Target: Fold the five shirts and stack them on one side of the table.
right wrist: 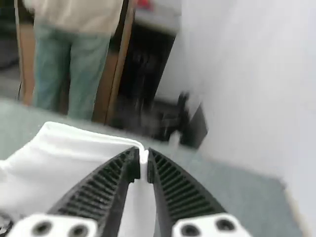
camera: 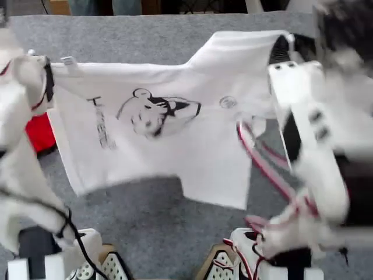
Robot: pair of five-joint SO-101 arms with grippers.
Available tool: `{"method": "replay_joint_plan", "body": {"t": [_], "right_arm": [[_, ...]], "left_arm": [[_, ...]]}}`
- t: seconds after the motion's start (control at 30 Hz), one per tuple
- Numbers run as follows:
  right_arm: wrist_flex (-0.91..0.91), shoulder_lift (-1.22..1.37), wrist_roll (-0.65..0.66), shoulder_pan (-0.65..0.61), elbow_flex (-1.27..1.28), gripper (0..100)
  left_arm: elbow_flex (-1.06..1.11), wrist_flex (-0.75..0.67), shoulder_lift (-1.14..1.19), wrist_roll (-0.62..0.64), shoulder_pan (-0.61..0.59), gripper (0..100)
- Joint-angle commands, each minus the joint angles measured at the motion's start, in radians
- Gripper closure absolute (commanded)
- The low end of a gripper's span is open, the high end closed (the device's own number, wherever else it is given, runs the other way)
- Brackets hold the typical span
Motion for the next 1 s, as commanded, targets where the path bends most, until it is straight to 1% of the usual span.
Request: {"method": "replay_joint_plan", "body": {"t": [0.0,0.1,0.2,0.3,0.43,0.57,0.63,0.7,0.8,0.97], "right_arm": [[-0.060,-0.070,-0.003,0.017,-0.111,98.5],[-0.072,-0.119,0.002,0.017,-0.163,98.5],[-0.087,-0.163,0.003,0.017,-0.196,98.5],[-0.135,-0.205,0.006,0.017,-0.197,98.5],[-0.184,-0.214,0.066,0.018,-0.194,98.5],[-0.218,-0.162,0.123,0.018,-0.148,98.5],[-0.256,-0.136,0.132,0.018,-0.111,98.5],[-0.304,-0.122,0.130,0.017,-0.091,98.5],[-0.368,-0.130,0.130,0.012,-0.099,98.5],[-0.411,-0.174,0.138,0.017,-0.128,98.5]], "left_arm": [[-0.048,0.006,-0.144,0.011,0.012,97],[0.008,0.006,-0.273,0.009,0.005,97],[0.119,0.006,-0.422,0.009,0.002,97],[0.283,0.006,-0.577,0.008,0.001,97],[0.529,0.006,-0.756,0.005,0.001,97],[0.736,0.002,-0.832,0.005,0.007,97],[0.811,-0.028,-0.833,0.005,0.002,97],[0.845,-0.069,-0.841,0.003,0.002,97],[0.840,-0.101,-0.844,0.003,0.001,97],[0.745,-0.103,-0.835,0.009,0.001,97]]}}
